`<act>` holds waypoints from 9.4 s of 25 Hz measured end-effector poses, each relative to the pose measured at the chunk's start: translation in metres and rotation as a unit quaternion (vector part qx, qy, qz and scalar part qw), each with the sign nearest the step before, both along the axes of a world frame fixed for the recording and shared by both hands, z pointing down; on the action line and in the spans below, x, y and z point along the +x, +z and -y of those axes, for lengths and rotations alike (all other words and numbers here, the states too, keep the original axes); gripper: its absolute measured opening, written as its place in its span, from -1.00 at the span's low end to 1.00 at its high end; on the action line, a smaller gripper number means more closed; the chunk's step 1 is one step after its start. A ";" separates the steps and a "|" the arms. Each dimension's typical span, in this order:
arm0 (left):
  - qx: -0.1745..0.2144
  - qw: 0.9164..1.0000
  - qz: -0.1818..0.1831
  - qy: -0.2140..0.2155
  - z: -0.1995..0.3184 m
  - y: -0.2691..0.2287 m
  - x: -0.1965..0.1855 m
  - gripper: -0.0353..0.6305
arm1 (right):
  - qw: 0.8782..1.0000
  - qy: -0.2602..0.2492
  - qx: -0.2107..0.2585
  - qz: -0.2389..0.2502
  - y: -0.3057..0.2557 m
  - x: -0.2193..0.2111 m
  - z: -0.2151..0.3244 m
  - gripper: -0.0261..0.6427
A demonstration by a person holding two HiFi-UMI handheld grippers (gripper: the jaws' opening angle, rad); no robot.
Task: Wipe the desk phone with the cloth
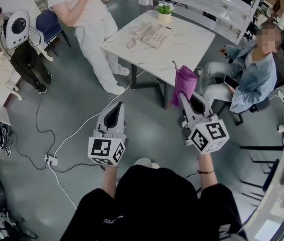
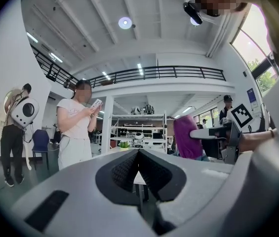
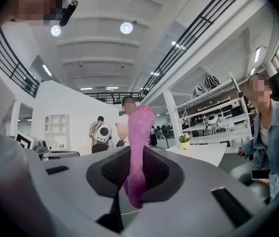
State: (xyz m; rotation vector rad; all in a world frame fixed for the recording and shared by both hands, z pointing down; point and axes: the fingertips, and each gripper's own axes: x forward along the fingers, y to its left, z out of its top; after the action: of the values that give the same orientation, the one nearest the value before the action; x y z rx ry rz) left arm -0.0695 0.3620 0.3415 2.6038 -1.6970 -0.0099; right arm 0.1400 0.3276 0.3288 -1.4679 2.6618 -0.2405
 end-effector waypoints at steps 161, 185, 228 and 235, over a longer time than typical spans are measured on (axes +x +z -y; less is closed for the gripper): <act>-0.239 0.930 0.005 0.279 0.635 0.186 0.005 -0.90 | 0.856 0.050 -0.315 -0.407 0.268 -0.129 0.585 -0.79; -0.225 0.938 -0.009 0.265 0.645 0.170 0.002 -0.90 | 0.865 -0.042 -0.357 -0.351 0.275 -0.162 0.548 -0.79; -0.180 0.937 -0.005 0.300 0.687 0.125 0.099 -0.90 | 0.891 0.237 -0.246 -0.299 0.168 0.032 0.638 -0.79; -0.190 0.932 0.000 0.309 0.688 0.135 0.112 -0.90 | 0.871 0.264 -0.238 -0.338 0.185 0.049 0.649 -0.79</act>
State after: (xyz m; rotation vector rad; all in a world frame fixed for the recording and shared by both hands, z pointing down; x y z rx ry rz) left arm 0.0430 -0.3261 0.4768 2.6795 -0.7108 0.2989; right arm 0.1894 -0.3211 0.5135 -2.8244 2.5873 -0.4185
